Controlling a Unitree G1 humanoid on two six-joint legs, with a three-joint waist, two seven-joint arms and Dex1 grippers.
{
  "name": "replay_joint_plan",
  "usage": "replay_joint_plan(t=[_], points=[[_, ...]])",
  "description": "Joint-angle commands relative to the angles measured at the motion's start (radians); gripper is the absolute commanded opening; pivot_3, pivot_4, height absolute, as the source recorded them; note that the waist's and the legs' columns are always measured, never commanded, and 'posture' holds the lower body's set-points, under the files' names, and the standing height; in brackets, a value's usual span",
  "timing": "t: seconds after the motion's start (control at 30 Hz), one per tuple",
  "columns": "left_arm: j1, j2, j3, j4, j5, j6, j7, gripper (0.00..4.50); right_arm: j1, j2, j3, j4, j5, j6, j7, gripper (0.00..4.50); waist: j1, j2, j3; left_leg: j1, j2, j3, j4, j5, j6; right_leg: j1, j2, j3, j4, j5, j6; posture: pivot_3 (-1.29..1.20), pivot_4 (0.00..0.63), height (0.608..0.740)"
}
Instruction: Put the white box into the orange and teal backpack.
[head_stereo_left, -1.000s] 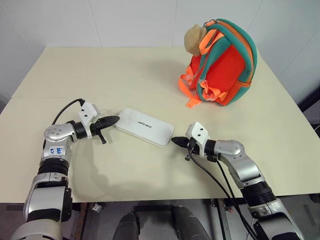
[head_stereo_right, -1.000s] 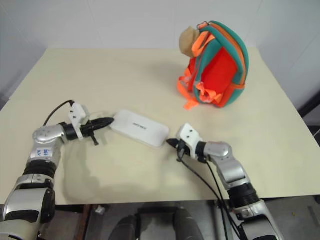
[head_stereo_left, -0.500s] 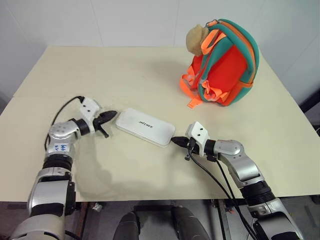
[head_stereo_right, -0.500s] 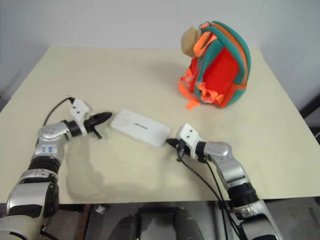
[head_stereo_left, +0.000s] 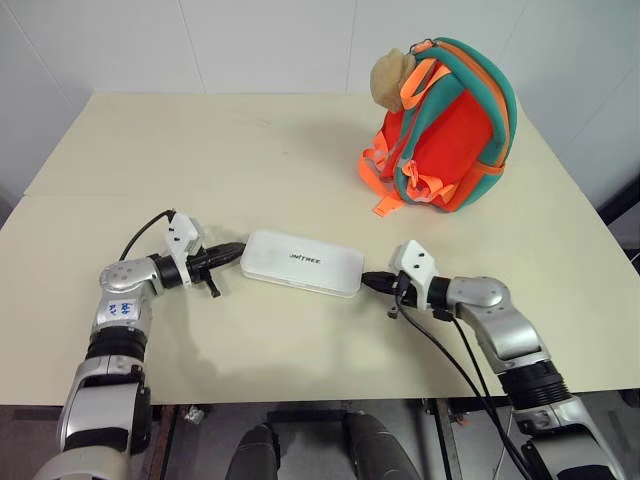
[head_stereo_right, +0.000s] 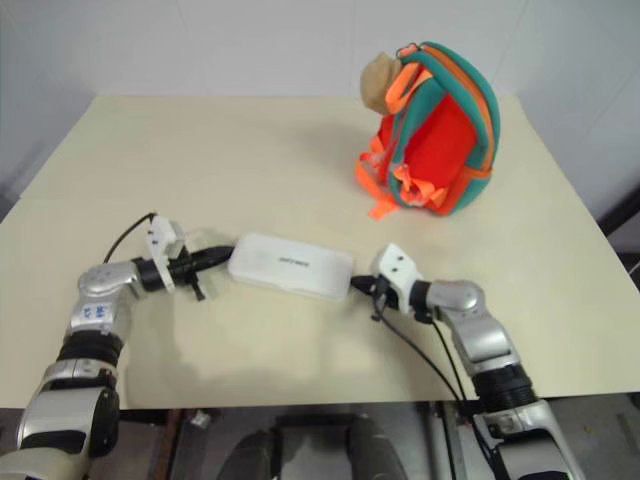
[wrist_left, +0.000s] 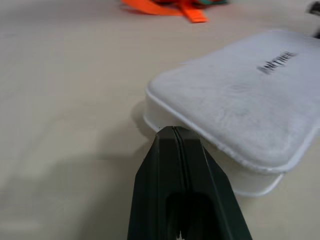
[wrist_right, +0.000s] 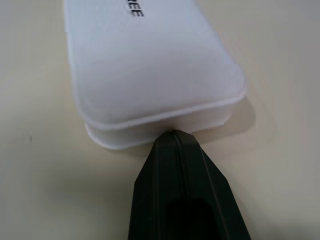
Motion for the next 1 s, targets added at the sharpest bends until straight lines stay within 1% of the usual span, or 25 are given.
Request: replay_joint_plan(t=[0.03, 0.2, 0.37, 0.57, 0.77, 0.87, 0.93, 1.0], points=[[0.065, -0.01, -0.037, -0.17, -0.04, 0.073, -0.043, 0.01, 0.014, -0.036, -0.031, -0.062, 0.083, -0.02, 0.108, 0.0, 0.0, 0.0, 0.0, 0.0, 0.0, 0.0, 0.0, 0.0, 0.0, 0.0, 0.0, 0.0, 0.0, 0.0, 0.0, 0.0, 0.15, 0.74], [0.16, -0.028, -0.06, -0.323, -0.057, 0.157, -0.016, 0.01, 0.04, -0.137, -0.079, -0.032, 0.114, -0.042, 0.222, 0.0, 0.002, 0.0, 0.0, 0.001, 0.0, 0.0, 0.002, 0.0, 0.0, 0.001, 0.0, 0.0, 0.0, 0.0, 0.0, 0.0, 0.15, 0.74], [0.218, -0.046, -0.077, -0.418, -0.073, 0.211, -0.01, 0.01, 0.045, -0.195, -0.119, -0.003, 0.132, -0.056, 0.276, 0.0, 0.001, 0.0, 0.0, 0.001, 0.0, 0.0, 0.002, 0.0, 0.0, 0.001, 0.0, 0.001, 0.0, 0.0, 0.0, 0.0, 0.15, 0.74], [0.242, -0.053, -0.089, -0.454, -0.075, 0.24, -0.003, 0.01, 0.022, -0.193, -0.127, 0.079, 0.113, -0.112, 0.296, 0.0, -0.001, 0.0, 0.0, 0.001, 0.0, 0.001, 0.002, 0.0, 0.0, 0.001, 0.0, 0.001, 0.0, 0.0, 0.0, 0.0, 0.15, 0.74], [0.223, -0.04, -0.08, -0.43, -0.06, 0.223, 0.019, 0.01, 0.021, -0.183, -0.114, 0.072, 0.121, -0.111, 0.309, 0.0, 0.0, 0.0, 0.0, 0.002, 0.0, 0.001, 0.002, 0.0, 0.0, 0.001, 0.0, 0.002, 0.0, 0.0, 0.0, 0.0, 0.15, 0.74], [0.206, -0.011, -0.051, -0.428, -0.089, 0.253, 0.007, 0.01, 0.03, -0.21, -0.128, 0.04, 0.154, -0.026, 0.326, 0.0, -0.001, 0.0, 0.0, 0.002, 0.0, 0.001, 0.002, 0.0, 0.0, 0.001, 0.0, 0.002, 0.0, 0.0, 0.0, 0.0, 0.15, 0.74], [0.196, 0.023, -0.043, -0.438, -0.116, 0.331, -0.014, 0.01, 0.031, -0.236, -0.15, 0.011, 0.201, 0.05, 0.352, 0.0, -0.002, 0.0, 0.0, 0.002, 0.0, 0.001, 0.002, 0.0, 0.0, 0.001, 0.0, 0.002, 0.0, 0.0, 0.0, 0.0, 0.15, 0.74], [0.18, 0.068, -0.048, -0.438, -0.103, 0.373, -0.016, 0.4, 0.024, -0.262, -0.186, -0.037, 0.278, 0.153, 0.371, 0.36, -0.002, 0.0, 0.0, 0.001, 0.0, 0.001, 0.001, 0.0, 0.0, 0.001, 0.0, 0.002, 0.0, 0.0, 0.0, 0.0, 0.15, 0.74]])
